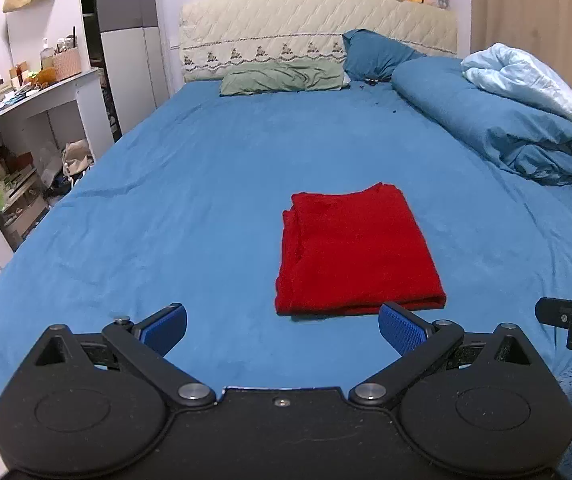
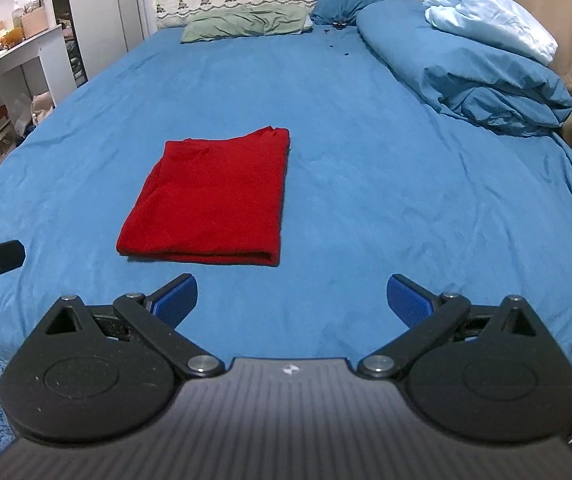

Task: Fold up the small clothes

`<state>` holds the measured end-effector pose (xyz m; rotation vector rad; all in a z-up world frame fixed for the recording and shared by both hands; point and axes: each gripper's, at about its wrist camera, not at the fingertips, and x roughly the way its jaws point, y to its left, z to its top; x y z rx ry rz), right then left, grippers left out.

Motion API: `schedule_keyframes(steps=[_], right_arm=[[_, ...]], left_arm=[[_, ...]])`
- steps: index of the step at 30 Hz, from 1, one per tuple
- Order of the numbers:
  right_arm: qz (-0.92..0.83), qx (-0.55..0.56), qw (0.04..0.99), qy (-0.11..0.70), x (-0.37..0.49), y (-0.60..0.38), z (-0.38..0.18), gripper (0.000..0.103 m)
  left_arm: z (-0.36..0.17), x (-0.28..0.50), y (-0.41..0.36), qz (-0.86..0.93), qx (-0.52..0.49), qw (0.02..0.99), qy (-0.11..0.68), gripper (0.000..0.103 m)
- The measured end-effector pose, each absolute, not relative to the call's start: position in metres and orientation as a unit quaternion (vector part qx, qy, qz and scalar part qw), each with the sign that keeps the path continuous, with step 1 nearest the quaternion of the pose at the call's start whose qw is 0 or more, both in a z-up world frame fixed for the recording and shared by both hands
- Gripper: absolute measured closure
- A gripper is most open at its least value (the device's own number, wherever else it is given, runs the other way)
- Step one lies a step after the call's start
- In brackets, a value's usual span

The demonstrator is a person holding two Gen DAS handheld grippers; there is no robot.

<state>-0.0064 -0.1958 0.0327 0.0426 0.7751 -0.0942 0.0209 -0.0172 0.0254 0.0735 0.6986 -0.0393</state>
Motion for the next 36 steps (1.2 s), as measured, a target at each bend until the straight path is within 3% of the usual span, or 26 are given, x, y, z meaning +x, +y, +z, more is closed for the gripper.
schedule_keyframes(steps=[36], right_arm=[[-0.047, 0.025, 0.926, 0.374, -0.02, -0.198, 0.04, 0.0]], left_arm=[[0.03, 0.011, -0.015, -0.022, 0.046, 0.946, 0.32, 0.0]])
